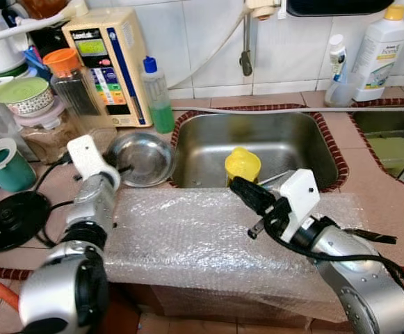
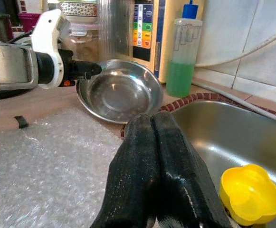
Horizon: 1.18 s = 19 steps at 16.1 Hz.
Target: Kitchen organization
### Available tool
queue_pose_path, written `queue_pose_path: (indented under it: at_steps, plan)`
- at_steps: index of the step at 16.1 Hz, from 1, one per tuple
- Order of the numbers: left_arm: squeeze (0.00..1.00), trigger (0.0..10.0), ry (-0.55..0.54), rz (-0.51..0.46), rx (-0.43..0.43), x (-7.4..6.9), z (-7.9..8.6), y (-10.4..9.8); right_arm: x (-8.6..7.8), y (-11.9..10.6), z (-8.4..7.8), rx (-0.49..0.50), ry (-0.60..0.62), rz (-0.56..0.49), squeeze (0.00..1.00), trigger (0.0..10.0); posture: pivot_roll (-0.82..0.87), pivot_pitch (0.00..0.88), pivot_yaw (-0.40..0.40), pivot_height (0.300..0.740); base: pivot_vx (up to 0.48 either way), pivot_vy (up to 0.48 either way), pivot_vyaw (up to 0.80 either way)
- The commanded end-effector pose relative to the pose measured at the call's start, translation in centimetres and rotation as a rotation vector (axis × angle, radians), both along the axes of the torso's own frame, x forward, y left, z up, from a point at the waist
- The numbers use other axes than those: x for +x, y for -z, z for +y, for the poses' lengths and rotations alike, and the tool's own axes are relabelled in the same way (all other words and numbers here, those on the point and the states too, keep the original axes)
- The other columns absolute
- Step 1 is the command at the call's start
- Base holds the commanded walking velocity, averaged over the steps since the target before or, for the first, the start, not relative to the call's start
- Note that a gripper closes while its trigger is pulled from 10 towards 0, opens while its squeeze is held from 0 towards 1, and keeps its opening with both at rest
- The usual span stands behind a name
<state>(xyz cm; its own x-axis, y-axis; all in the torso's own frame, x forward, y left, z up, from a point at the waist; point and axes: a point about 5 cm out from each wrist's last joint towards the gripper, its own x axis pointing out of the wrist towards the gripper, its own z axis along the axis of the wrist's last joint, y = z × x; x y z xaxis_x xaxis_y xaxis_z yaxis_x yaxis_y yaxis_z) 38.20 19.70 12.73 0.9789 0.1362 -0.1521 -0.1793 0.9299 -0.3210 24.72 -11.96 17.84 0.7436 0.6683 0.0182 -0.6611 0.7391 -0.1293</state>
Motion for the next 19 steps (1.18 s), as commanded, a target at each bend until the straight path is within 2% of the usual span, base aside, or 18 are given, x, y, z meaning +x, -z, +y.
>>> queue_pose_path:
  at_steps: [1, 2, 5, 8, 11, 13, 15, 19]
  plan:
    - [0.0, 0.0, 0.008, -0.045, 0.0, -0.1, 0.2, -0.4, 0.4, -0.3, -0.2, 0.006, 0.023, -0.021, 0.0, 10.0, -0.1, 0.0, 0.136, 0.74, 0.0, 0.0, 0.0]
    - [0.0, 0.0, 0.049, -0.101, -0.024, 0.0, -0.8, -0.9, 1.0, -0.4, -0.7, 0.043, 0.094, -0.026, 0.0, 10.0, -0.09, 0.0, 0.133, 0.74, 0.0, 0.0, 0.0]
    - [0.0, 0.0, 0.138, -0.166, -0.003, -0.2, -2.7, -1.4, 2.2, -0.3, -1.5, 0.124, 0.199, -0.004, 0.0, 10.0, -0.09, 0.0, 0.13, 0.74, 0.0, 0.0, 0.0]
    - [0.0, 0.0, 0.174, -0.219, -0.029, -0.4, -3.7, -1.9, 2.9, -0.1, -1.7, 0.175, 0.246, 0.009, 0.0, 10.0, -0.08, 0.0, 0.124, 0.74, 0.0, 0.0, 0.0]
    - [0.0, 0.0, 0.279, -0.294, -0.072, -0.7, -6.3, -3.3, 3.6, -0.2, -1.7, 0.252, 0.275, 0.034, 0.0, 10.0, -0.08, 0.0, 0.117, 0.74, 0.0, 0.0, 0.0]
    - [0.0, 0.0, 0.367, -0.318, -0.086, -1.3, -8.8, -3.8, 4.2, -0.3, -1.4, 0.325, 0.269, 0.065, 0.0, 10.0, -0.08, 0.0, 0.114, 0.74, 0.0, 0.0, 0.0]
    - [0.0, 0.0, 0.429, -0.327, -0.114, -2.0, -10.6, -3.9, 4.7, -0.2, -1.0, 0.334, 0.253, 0.075, 0.0, 10.0, -0.08, 0.0, 0.113, 0.74, 0.0, 0.0, 0.0]
    - [0.0, 0.0, 0.518, -0.347, -0.154, -2.9, -12.2, -4.2, 5.7, 0.0, -0.7, 0.391, 0.264, 0.096, 0.0, 10.0, -0.08, 0.0, 0.114, 0.74, 0.0, 0.0, 0.0]
